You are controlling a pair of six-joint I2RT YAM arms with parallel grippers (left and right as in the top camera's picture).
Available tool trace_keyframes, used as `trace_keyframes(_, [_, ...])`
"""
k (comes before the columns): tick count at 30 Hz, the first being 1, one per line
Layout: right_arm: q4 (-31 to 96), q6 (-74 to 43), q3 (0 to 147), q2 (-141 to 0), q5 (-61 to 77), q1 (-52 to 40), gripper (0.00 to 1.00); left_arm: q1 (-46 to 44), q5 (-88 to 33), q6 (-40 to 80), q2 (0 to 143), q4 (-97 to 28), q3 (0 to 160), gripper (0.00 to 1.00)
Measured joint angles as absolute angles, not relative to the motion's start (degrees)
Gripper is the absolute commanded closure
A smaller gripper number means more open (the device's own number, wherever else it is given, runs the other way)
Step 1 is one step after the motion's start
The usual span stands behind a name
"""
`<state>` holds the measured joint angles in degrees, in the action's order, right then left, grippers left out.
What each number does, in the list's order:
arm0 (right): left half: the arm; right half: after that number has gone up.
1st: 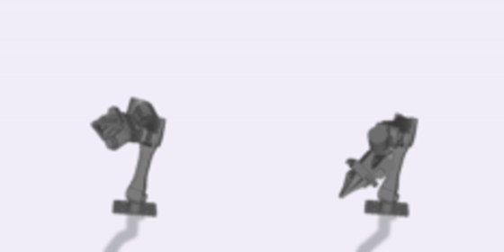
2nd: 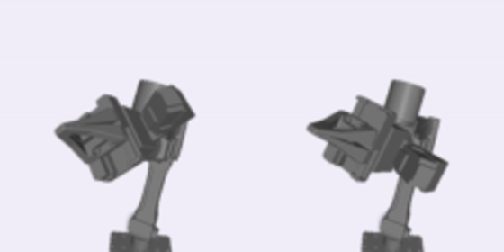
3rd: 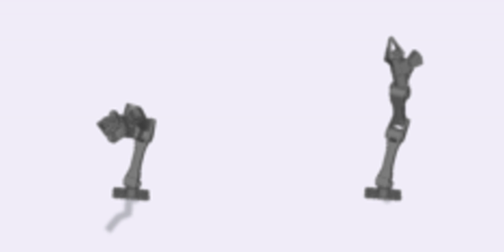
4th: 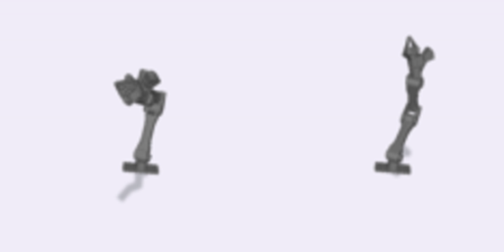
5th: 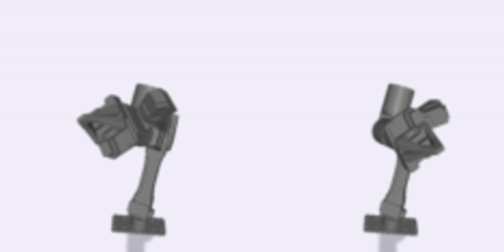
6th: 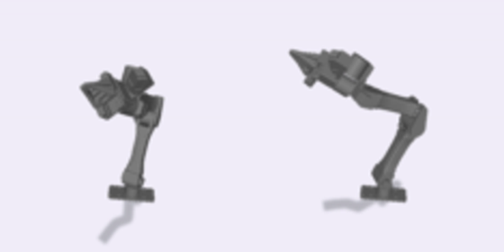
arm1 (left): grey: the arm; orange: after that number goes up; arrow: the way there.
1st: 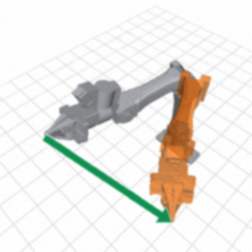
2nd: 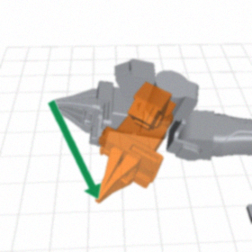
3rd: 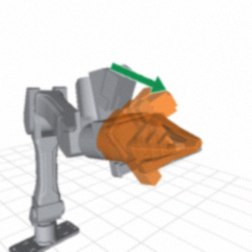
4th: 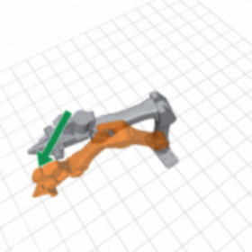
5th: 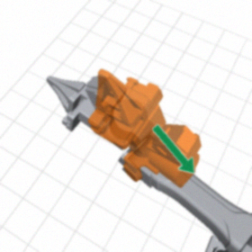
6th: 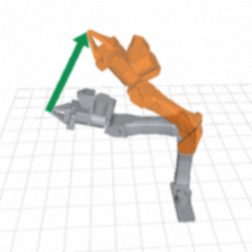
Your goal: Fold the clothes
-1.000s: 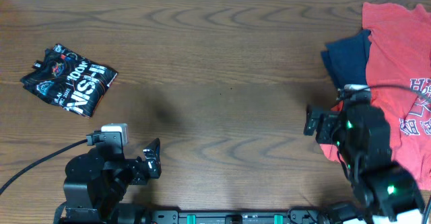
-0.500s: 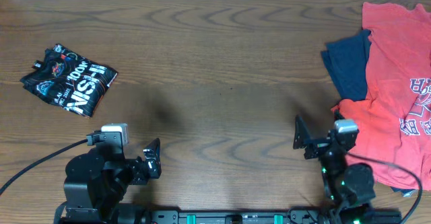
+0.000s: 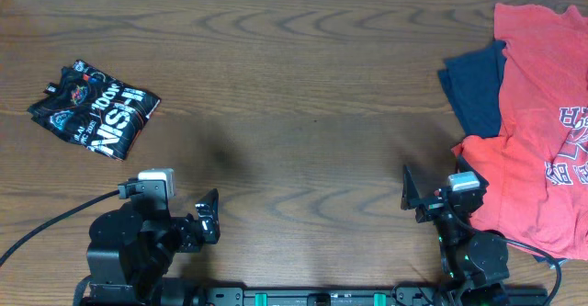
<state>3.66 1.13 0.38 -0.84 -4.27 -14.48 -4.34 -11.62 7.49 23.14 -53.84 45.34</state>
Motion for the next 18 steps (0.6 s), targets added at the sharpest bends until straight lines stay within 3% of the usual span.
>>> trace_keyframes(18, [3.79,1.15,0.38,-0.84,-2.5,-13.93,0.01,-4.34,-11.62,7.49,23.14,-53.87,45.34,0.02])
